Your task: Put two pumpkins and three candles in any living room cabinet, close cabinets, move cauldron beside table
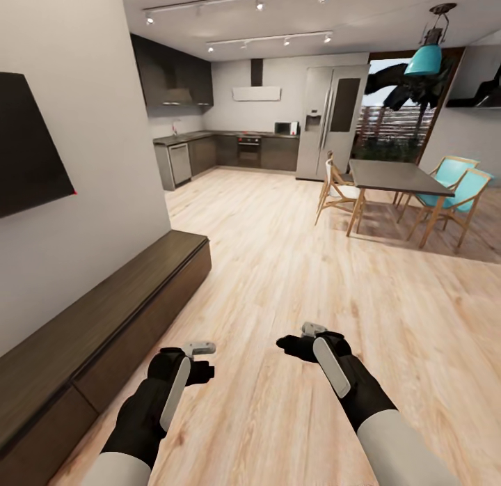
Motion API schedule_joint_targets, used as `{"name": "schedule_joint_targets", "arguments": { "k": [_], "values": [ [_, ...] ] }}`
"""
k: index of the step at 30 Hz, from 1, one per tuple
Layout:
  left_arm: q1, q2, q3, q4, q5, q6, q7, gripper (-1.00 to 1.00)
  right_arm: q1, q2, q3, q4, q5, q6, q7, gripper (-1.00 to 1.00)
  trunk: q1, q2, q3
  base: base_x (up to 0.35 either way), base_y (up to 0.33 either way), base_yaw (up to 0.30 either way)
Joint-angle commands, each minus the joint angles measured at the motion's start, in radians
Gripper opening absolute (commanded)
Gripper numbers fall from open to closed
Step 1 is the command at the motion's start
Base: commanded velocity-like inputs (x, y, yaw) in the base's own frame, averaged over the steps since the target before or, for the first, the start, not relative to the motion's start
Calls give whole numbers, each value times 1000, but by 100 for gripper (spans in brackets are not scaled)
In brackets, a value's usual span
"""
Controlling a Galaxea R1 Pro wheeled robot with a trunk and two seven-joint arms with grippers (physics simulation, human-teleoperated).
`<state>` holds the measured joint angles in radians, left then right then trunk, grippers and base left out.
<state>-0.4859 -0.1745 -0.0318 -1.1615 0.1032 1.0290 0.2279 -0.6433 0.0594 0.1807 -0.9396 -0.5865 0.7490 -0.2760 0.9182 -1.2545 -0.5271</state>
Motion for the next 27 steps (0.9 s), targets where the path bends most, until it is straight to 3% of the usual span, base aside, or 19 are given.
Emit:
{"name": "schedule_joint_targets", "arguments": {
  "k": [1, 21, 27],
  "values": [
    [0, 0, 0, -1, 11, 3, 10, 100, -1, 0, 2, -1, -10, 1, -10, 100, -4, 7, 3, 0, 0, -244],
    [0, 0, 4, 12, 11, 3, 9, 100, 0, 0, 2, -1, -10, 0, -10, 100, -81, 147, 88, 0, 0, -244],
    [-21, 0, 7, 82, 9, -1, 13, 100, -1, -1, 0, -1, -10, -2, -9, 100, -104, 189, 113, 0, 0, -244]
  ]
}}
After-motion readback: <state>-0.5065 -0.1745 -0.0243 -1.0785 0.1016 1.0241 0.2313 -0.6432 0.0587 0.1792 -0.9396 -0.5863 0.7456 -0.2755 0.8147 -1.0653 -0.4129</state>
